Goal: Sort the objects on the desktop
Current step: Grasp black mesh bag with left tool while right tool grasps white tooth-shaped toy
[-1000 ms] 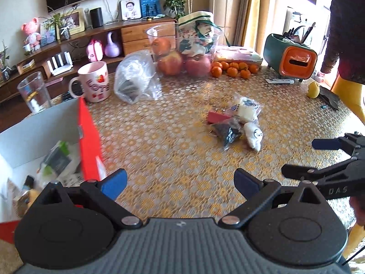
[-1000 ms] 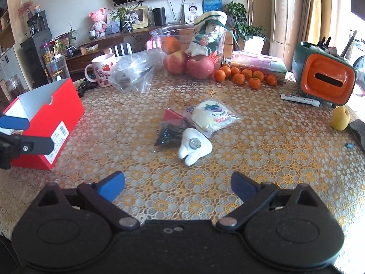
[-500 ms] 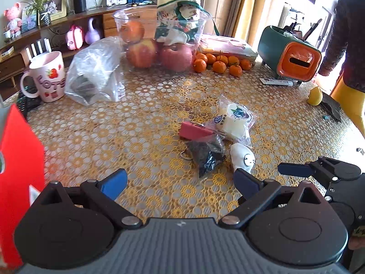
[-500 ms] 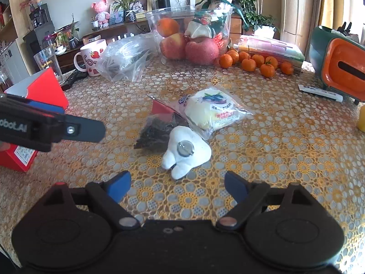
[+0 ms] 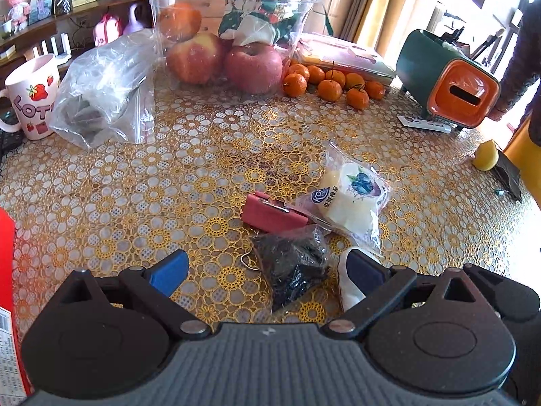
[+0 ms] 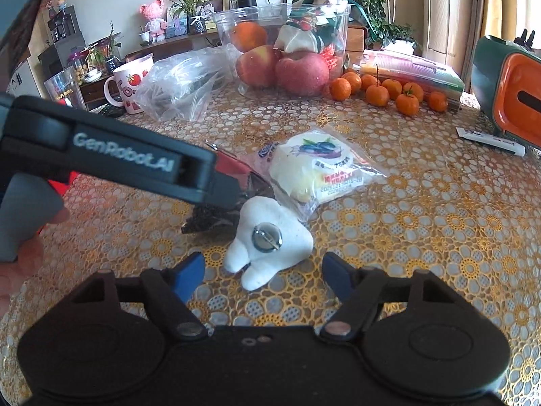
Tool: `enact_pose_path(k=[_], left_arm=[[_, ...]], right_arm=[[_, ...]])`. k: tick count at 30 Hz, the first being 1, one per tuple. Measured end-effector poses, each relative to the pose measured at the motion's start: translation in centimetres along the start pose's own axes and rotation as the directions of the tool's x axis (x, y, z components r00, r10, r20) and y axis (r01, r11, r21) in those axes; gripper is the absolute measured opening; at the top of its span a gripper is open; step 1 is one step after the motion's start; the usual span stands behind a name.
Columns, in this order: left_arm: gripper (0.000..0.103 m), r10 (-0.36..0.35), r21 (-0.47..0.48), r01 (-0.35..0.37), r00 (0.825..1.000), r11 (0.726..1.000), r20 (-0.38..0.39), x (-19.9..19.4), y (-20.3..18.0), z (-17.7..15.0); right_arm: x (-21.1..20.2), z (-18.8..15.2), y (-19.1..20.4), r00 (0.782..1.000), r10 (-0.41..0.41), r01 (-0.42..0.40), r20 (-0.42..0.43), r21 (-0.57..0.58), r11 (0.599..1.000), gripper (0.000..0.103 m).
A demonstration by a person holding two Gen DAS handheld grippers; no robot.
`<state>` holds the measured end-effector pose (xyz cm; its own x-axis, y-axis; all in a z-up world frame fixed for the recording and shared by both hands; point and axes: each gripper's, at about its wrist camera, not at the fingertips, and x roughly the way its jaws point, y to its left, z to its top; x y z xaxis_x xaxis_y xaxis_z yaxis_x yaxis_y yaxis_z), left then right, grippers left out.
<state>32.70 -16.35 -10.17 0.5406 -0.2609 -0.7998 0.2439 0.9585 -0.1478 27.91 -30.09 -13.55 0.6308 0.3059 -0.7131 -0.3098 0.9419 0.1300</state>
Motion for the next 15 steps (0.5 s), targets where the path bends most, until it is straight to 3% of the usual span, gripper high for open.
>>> enact_pose_path(k=[9,12,15], left_arm=[[0.099,0.008,-0.075,-0.011,0.999,0.997,-0.041,2.4,0.6,0.3],[0.094,-0.001,-0.076,-0.002,0.999,0.997,-0.036,2.5,0.5,0.2],[0.091,-0.005,-0.07,0.003,0.999,0.998,-0.031,2.5,0.4,0.2]], right_arm=[[0.8,0.4,0.7,0.999,-0.043,0.044,0.031,-0.022,0.999,0.068],[0.8,0.2,0.9,0.996,-0.076,0.078,0.041,-0.045,0.996,0.06],[0.7,0.1,0.8,0.996,-0.077,0.079,0.046,-0.059,0.995,0.058]])
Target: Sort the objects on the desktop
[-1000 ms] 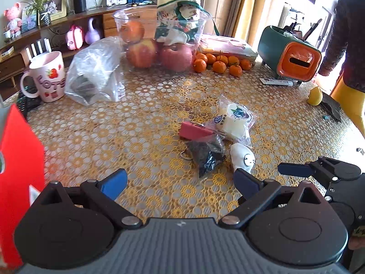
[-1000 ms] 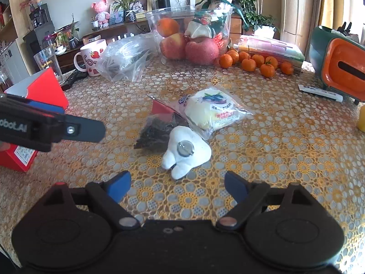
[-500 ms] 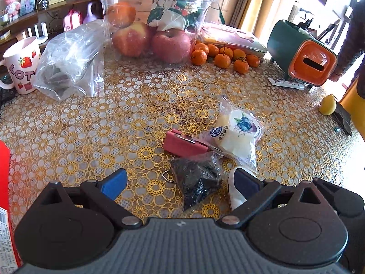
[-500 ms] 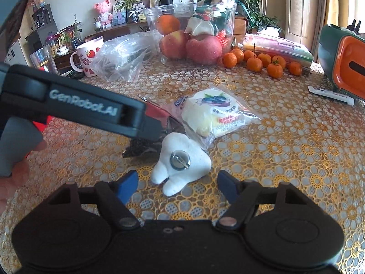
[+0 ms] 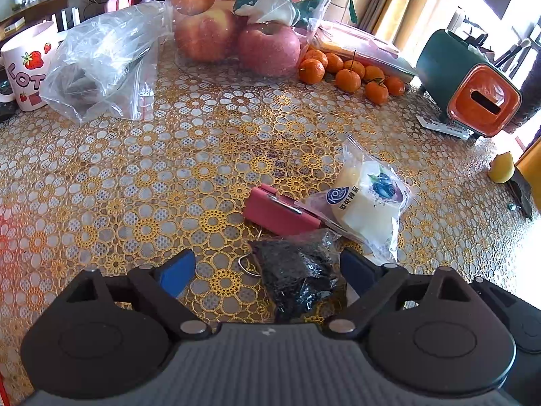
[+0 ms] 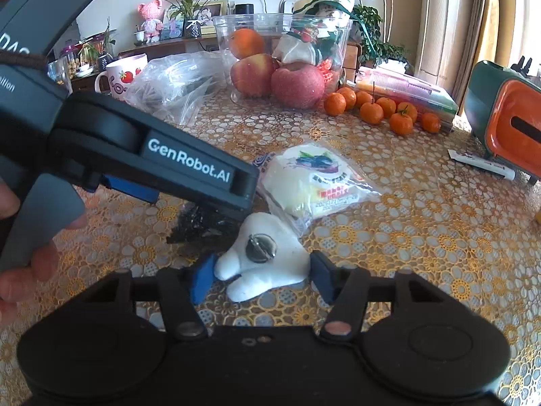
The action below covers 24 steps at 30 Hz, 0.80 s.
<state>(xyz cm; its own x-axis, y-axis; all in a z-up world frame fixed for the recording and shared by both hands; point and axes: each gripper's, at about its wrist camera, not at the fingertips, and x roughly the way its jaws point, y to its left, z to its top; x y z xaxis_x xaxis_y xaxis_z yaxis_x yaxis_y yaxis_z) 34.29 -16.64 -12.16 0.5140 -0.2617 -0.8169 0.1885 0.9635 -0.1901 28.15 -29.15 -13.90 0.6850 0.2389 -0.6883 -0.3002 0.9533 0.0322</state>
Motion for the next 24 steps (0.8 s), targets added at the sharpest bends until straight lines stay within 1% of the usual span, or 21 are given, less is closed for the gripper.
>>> enact_pose_path(k=[2,3,4,5,6,7,8,11,13,17,24], left_arm=[[0.075,-0.03,0.003,0.03,1.0,1.0,0.006,-0.2,0.0,0.0],[0.069,-0.051,0.001,0.051,0.999,0.999,0.003,-0.3,0.0,0.0],[0.059,-0.072,-0.003,0.072,0.997,0.997,0.0,-0.4,-0.1,0.1],[0.054,-0.08,-0.006,0.08,0.997,0.997,-0.003,-0.5,-0.2,0.1],[0.051,-0.083,-0.005,0.083,0.997,0.996,-0.003,-0.6,-0.4,0.1],[0.043,-0.093,-0.002,0.093,0.996,0.996,-0.002,-0.7,-0.5,0.0],[0.04,-0.098,-0.001,0.098,0.995,0.995,0.0,-0.8,-0.6,0.0],[0.035,-0.094,0.011,0.093,0.996,0.996,0.007,-1.3,-0.9,-0.3],[0.033,-0.095,0.009,0.095,0.996,0.995,0.005,-1.6,-0.8,-0.5],[0.033,-0.092,0.013,0.092,0.996,0.996,0.008,-2.5,-0.6,-1.0],[0.033,-0.095,0.016,0.095,0.995,0.995,0.019,-5.5,0.1,-2.0]], right_arm=[[-0.1,0.0,-0.1,1.0,0.001,-0.001,0.004,0.0,1.0,0.057],[-0.1,0.0,-0.2,1.0,0.002,-0.002,0.006,0.004,1.0,0.055],[-0.2,-0.1,-0.2,1.0,0.003,-0.003,0.007,0.01,1.0,0.055],[-0.2,-0.1,-0.3,1.0,0.003,-0.003,0.008,0.015,1.0,0.054],[-0.3,-0.2,-0.3,1.0,0.002,-0.003,0.009,0.017,1.0,0.053],[-0.4,-0.2,-0.3,1.0,0.002,-0.002,0.009,0.021,1.0,0.053],[-0.5,-0.3,-0.3,1.0,0.002,-0.002,0.008,0.023,1.0,0.052],[-0.8,-0.5,-0.3,1.0,0.001,-0.001,0.008,0.019,1.0,0.051],[-1.1,-0.6,-0.3,1.0,-0.001,0.001,0.006,0.017,1.0,0.05],[-1.8,-0.8,-0.3,1.0,0.0,0.0,0.001,0.021,1.0,0.05],[-3.7,-0.9,0.4,1.0,0.004,-0.004,0.002,0.021,1.0,0.05]])
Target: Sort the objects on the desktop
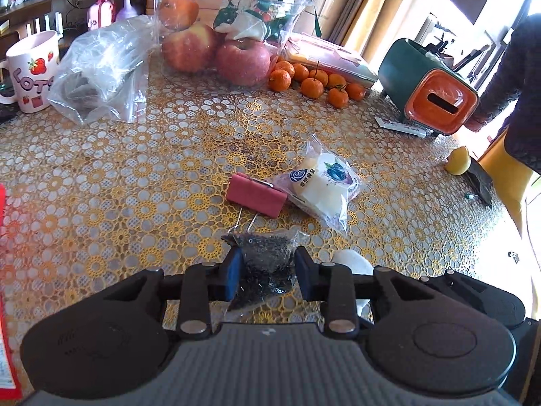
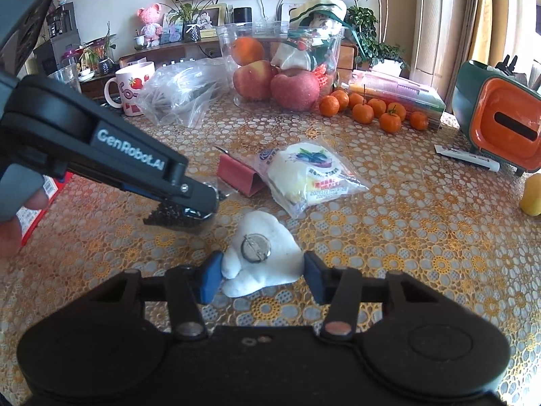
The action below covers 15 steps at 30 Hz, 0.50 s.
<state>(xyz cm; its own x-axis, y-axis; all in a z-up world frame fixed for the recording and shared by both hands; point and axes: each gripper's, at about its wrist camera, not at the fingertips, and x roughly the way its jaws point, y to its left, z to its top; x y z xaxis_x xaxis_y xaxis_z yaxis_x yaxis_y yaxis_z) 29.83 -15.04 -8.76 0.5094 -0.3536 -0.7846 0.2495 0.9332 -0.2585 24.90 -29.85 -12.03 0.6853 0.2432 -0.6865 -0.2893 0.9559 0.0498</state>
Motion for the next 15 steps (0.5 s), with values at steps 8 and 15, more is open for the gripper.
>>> enact_pose_path(k=[8,15], left_arm=[[0.033,-0.001,0.015,0.0,1.0,1.0,0.01,-4.0,0.2,-1.4],[0.033,-0.001,0.029,-0.001,0.999,1.0,0.046,-8.6,0.7,-2.3]], right_arm=[[-3.1,0.3,1.8,1.0,0.002,-0.002,0.008,-0.015,1.0,0.05],[-6.3,1.4,3.9,0.999,0.013,-0.011,0.033,-0.042,0.999,0.05]])
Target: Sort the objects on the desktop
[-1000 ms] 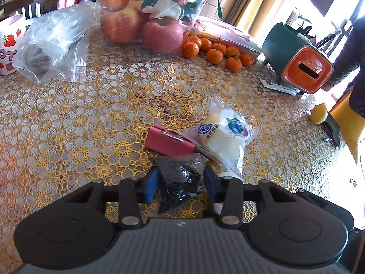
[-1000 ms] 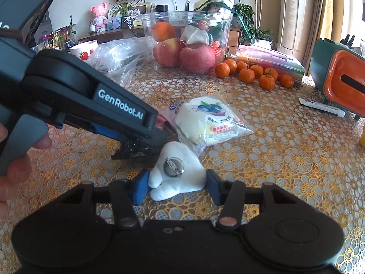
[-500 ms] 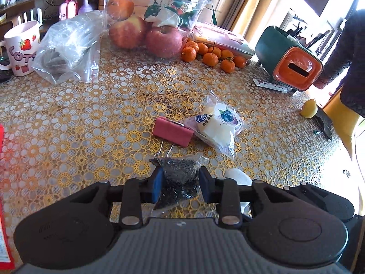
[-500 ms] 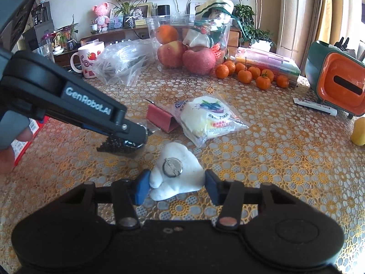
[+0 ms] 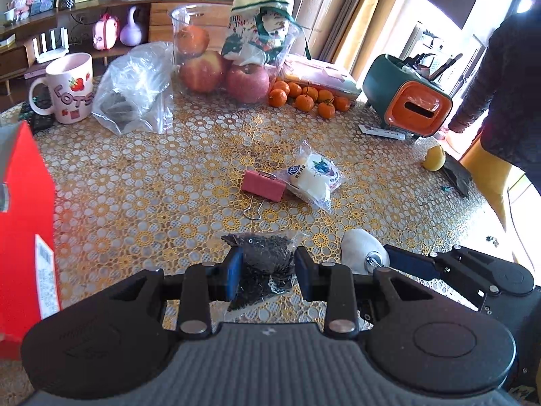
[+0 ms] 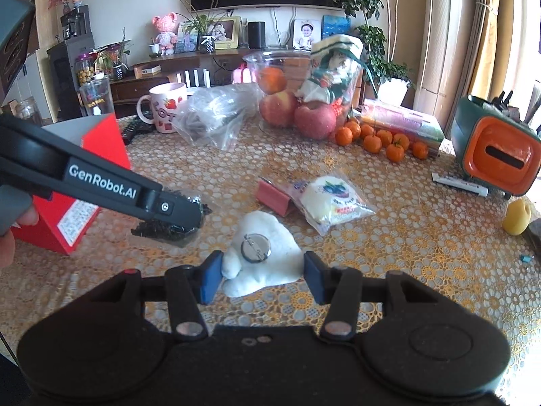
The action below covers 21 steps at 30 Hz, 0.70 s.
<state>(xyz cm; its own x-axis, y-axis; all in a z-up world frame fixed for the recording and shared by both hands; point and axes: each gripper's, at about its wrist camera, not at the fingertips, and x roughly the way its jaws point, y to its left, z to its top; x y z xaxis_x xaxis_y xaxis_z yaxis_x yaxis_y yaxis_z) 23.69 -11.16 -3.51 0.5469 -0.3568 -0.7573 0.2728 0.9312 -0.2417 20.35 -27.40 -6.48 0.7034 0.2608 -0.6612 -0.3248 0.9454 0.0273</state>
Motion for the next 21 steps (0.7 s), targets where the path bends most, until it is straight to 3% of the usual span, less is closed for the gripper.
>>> enact_pose_path(k=[21], left_arm=[[0.033,0.029,0.01,-0.03,0.995,1.0,0.096,-13.0,6.2,-3.7]], right_arm=[[-6.5,3.2,10.8,0.997,0.052,-0.046,0.048,-0.116,0.992,0.05]])
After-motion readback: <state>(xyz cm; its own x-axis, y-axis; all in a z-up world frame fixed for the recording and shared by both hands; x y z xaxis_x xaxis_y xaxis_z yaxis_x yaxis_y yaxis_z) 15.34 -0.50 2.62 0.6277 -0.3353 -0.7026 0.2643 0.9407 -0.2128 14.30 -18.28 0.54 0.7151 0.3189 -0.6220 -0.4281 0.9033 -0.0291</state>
